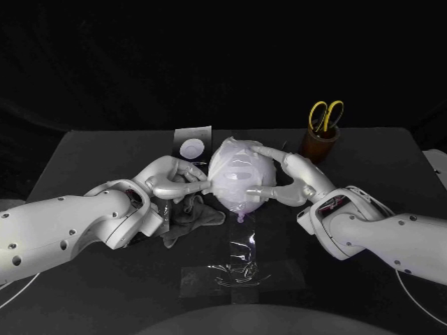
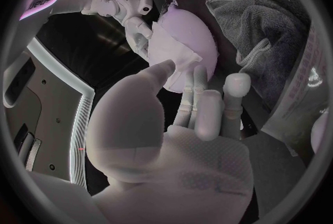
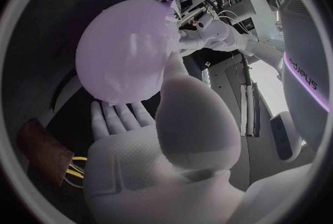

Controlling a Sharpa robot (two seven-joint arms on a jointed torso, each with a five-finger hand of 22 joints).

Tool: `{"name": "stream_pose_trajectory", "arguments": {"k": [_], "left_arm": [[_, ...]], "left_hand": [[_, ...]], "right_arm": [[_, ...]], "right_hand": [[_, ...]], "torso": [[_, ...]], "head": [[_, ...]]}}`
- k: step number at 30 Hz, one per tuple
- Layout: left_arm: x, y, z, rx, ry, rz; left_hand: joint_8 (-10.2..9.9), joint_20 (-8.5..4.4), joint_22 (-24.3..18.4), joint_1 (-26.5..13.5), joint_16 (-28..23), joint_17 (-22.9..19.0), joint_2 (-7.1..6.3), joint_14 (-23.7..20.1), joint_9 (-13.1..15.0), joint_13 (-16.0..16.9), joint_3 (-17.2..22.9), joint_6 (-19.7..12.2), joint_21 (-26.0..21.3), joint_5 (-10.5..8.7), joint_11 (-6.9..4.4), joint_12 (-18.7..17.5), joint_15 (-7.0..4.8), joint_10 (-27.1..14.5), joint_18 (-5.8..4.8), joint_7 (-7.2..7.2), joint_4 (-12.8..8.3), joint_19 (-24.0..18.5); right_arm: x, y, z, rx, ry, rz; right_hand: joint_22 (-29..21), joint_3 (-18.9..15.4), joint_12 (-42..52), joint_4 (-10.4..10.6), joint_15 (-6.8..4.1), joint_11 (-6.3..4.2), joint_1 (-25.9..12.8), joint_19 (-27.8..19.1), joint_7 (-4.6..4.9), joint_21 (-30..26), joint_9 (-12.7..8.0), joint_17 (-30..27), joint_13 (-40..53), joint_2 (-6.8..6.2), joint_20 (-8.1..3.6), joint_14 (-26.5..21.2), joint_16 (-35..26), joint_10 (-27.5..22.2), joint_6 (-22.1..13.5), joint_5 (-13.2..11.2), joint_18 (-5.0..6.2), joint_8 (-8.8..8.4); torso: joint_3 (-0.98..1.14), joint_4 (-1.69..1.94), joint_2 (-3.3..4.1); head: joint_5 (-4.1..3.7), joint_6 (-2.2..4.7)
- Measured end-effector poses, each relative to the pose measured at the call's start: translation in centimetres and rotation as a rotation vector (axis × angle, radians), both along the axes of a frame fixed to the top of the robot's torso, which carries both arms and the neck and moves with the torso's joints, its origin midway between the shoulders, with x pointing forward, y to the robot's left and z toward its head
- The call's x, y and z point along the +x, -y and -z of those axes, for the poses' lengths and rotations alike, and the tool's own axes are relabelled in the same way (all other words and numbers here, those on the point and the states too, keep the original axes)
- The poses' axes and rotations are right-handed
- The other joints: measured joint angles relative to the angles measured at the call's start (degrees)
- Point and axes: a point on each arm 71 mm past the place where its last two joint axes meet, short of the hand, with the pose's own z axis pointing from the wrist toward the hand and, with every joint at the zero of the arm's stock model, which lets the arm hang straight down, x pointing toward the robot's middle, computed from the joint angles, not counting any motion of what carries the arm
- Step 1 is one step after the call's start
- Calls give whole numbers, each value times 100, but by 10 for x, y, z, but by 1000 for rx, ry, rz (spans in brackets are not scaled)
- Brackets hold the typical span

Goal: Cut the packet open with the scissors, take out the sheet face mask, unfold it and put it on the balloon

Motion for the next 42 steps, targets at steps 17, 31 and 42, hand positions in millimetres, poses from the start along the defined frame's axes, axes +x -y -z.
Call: {"name": "stream_pose_trajectory", "arguments": {"k": [17, 31, 42], "left_arm": [[0, 3, 0, -18, -1, 18], [0, 1, 0, -30, -5, 11], [1, -2, 0, -31, -7, -2]], "left_hand": [[24, -41, 121, 666, -5, 52, 666, 13, -84, -70, 242, 362, 35, 0, -131, -21, -54, 138, -2, -117, -33, 87], [224, -124, 452, 934, 94, 339, 934, 123, -73, -59, 684, 470, 266, -710, -207, 14, -165, 353, -5, -143, -188, 334], [256, -133, 570, 934, 136, 434, 934, 188, -73, -3, 795, 490, 333, -732, -214, 84, -186, 404, -5, -163, -158, 424]], "right_arm": [[0, 0, 0, 0, -1, 0], [0, 0, 0, 0, -2, -1], [0, 0, 0, -1, -2, -1]], "right_hand": [[-1, 0, -12, 0, 0, 0, 0, -1, -1, 0, 0, 1, 0, 0, 0, 0, 0, 0, -1, 0, 0, -2], [-2, 0, -20, 0, 0, 0, 0, -1, -1, 0, -4, 2, -4, 0, 0, 0, 0, 0, -1, 0, 0, 14], [-3, 0, -23, 0, 0, 0, 0, -1, -2, 0, -3, 2, 1, 0, 0, 0, 0, 0, -2, 0, 0, 13]], "torso": [[2, 1, -1], [2, 1, -2], [-1, 2, -2]], "head": [[-12, -8], [-18, -8], [-13, -2]]}}
